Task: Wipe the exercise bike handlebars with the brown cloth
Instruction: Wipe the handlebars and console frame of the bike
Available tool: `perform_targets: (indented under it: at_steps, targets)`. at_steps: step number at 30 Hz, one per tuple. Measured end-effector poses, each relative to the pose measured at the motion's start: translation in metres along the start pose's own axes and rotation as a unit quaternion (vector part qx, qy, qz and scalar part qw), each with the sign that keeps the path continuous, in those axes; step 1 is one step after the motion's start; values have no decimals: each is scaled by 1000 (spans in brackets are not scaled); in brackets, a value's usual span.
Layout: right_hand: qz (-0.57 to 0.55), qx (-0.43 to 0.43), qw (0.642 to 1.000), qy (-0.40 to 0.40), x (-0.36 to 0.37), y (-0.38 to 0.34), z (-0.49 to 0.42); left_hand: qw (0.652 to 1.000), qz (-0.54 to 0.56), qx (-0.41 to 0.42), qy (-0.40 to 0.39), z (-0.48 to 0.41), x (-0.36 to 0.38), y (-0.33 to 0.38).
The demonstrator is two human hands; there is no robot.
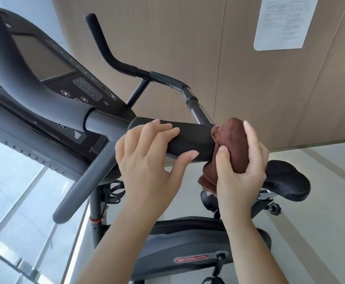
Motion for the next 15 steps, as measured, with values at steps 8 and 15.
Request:
perform_targets:
  at_steps: [8, 15]
  targets:
    - [-4, 67, 993, 101, 11, -6, 8, 990, 76, 105, -46, -1, -11, -12]
    - [29, 76, 974, 210, 32, -32, 24, 988, -4, 149, -50, -17, -56, -82]
Point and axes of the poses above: each hand's wrist, its own z-axis away from the middle knuckle, its own x-axis out of the palm, y = z × x, the point moved 5 cm from there along -z, towards the middle knuckle, and after that the axes turned 15 degrees about -y, right-handed, at the moved point
